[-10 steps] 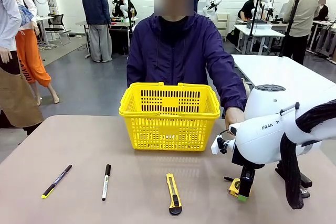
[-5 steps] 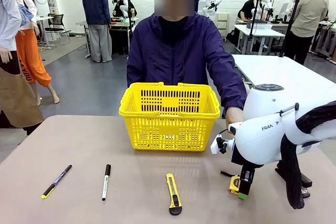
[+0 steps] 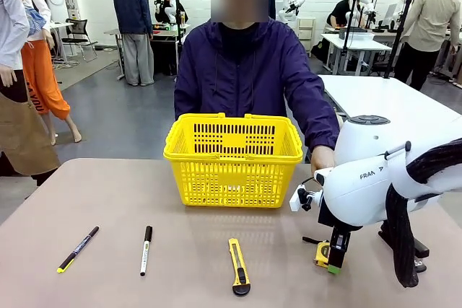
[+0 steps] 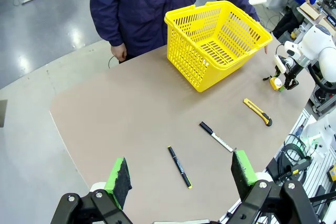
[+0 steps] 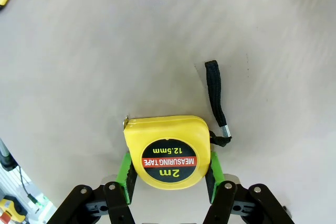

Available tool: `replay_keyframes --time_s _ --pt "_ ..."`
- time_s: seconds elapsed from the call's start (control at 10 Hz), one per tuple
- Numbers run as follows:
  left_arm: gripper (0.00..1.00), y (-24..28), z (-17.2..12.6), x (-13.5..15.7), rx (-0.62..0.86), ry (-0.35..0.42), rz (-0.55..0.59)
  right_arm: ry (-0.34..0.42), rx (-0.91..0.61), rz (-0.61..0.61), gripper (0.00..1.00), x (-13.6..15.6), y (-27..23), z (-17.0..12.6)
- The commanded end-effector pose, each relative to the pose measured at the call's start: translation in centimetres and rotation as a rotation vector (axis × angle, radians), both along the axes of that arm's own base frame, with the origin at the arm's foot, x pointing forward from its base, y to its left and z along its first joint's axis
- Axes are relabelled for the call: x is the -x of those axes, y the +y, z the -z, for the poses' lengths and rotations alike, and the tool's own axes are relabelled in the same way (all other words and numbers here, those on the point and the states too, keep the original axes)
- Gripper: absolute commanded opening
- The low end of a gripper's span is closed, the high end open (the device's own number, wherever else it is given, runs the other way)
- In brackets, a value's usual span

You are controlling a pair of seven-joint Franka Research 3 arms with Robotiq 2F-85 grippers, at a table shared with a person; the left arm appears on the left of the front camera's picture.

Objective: Place the items the person wants into the basket.
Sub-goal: Pick up the item the person points to and place it in the Market Basket.

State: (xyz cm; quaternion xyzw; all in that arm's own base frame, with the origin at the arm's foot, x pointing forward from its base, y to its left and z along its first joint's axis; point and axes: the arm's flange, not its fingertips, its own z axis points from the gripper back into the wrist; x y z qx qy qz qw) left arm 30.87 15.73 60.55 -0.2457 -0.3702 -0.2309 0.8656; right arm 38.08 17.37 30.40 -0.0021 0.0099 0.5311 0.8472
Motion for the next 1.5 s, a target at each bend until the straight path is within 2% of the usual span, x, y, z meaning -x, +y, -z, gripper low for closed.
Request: replay_keyframes --time_s 0.0,0.1,0.2,0.3,0.5,0.7,0.9,1.1,1.4 --pt "1.00 0.2 0.0 -0.1 0.007 -0.016 0.016 -0.019 0.042 0.045 0.00 0.0 -0.2 -0.7" --pt "1.00 0.2 0.0 -0.1 0.007 -0.016 0.016 -0.036 0.052 0.082 0.09 0.7 -0.2 -2.9" --pt "1.00 0.2 0.0 -0.1 0.007 -0.016 0.016 -0.036 0.138 0.213 0.09 1.5 -0.1 -6.1" --pt "1.00 0.2 0.0 -0.1 0.007 -0.016 0.016 -0.083 0.166 0.300 0.09 2.2 -0.1 -9.4" --pt "1.00 0.2 0.0 -0.1 0.007 -0.016 0.016 -0.060 0.195 0.488 0.09 2.9 0.2 -16.7" --pt "1.00 0.2 0.0 -0.1 0.007 -0.016 0.016 -0.119 0.114 0.643 0.09 2.4 1.1 -24.7" --pt "1.00 0.2 0.0 -0.1 0.007 -0.016 0.016 -0.173 0.006 0.801 0.09 0.4 3.1 -30.4" --pt "1.00 0.2 0.0 -0.1 0.007 -0.016 0.016 -0.175 -0.036 0.881 0.09 -4.2 5.8 -32.5" --pt "1.00 0.2 0.0 -0.1 0.007 -0.016 0.016 -0.141 -0.055 0.891 0.09 -12.1 10.6 -31.7"
